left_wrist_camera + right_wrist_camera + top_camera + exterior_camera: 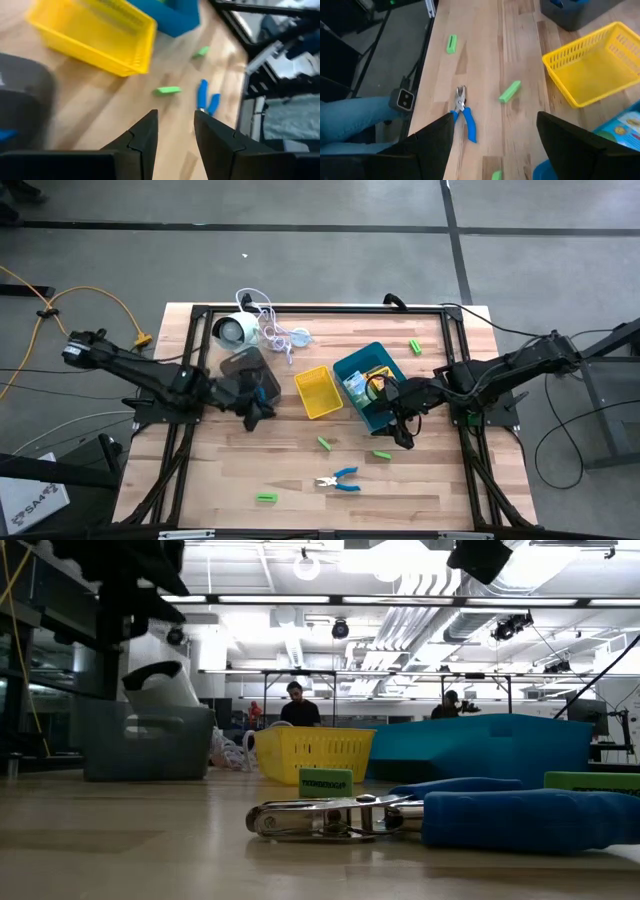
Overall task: Pick & Place School Supplies
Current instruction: Put the blue hole puncher into the transparent black bin
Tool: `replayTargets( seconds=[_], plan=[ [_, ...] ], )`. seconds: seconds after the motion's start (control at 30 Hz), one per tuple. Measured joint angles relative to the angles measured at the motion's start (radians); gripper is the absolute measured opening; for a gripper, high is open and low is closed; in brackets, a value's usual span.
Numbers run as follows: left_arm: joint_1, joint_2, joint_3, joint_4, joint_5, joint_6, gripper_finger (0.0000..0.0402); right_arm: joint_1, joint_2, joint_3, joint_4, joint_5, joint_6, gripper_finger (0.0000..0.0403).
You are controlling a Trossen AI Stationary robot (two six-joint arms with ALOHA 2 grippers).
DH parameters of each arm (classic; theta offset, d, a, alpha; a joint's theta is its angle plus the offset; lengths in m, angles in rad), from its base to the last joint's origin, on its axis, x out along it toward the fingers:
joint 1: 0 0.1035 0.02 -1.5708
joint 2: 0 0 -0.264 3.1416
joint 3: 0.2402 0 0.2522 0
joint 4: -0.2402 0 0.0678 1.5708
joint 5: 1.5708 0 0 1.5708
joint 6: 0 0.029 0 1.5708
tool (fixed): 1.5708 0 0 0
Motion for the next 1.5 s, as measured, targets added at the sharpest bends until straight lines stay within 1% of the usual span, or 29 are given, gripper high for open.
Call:
replayTargets(
  seconds=[0.2, 0.3, 0.37, 0.5, 0.63, 0.77, 0.87, 1.03, 1.23, 1.37, 1.5],
  plan=[
    [-0.190, 0.059, 0.000, 0.131, -0.118, 0.046, 0.0124, 0.014, 0.069, 0.000, 0.083, -0.029, -0.009, 0.0275],
    [-0.256, 0.105, 0.000, 0.188, -0.167, 0.070, 0.0124, 0.026, 0.132, 0.000, 0.087, -0.043, -0.042, 0.0275],
    [-0.287, 0.137, 0.000, 0.217, -0.182, 0.078, 0.0124, 0.029, 0.176, 0.000, 0.088, -0.061, -0.057, 0.0275],
    [-0.320, 0.201, 0.000, 0.261, -0.203, 0.079, 0.0124, 0.044, 0.256, 0.000, 0.090, -0.094, -0.054, 0.0275],
    [-0.350, 0.270, 0.000, 0.311, -0.205, 0.091, 0.0124, 0.066, 0.329, 0.000, 0.100, -0.104, -0.054, 0.0275],
    [-0.379, 0.327, 0.000, 0.409, -0.205, 0.138, 0.0124, 0.081, 0.387, 0.000, 0.127, -0.103, -0.062, 0.0275],
    [-0.402, 0.353, 0.000, 0.473, -0.204, 0.152, 0.0124, 0.079, 0.416, 0.000, 0.139, -0.103, -0.031, 0.0275],
    [-0.438, 0.378, 0.000, 0.488, -0.217, 0.143, 0.0124, 0.060, 0.422, 0.000, 0.143, -0.101, 0.021, 0.0275],
    [-0.462, 0.407, 0.000, 0.507, -0.235, 0.130, 0.0124, 0.043, 0.422, 0.000, 0.171, -0.104, 0.023, 0.0275],
    [-0.475, 0.412, 0.000, 0.514, -0.257, 0.129, 0.0124, 0.060, 0.422, 0.000, 0.198, -0.091, -0.030, 0.0275],
    [-0.488, 0.414, 0.000, 0.517, -0.276, 0.127, 0.0124, 0.121, 0.422, 0.000, 0.288, -0.098, -0.112, 0.0275]
  ],
)
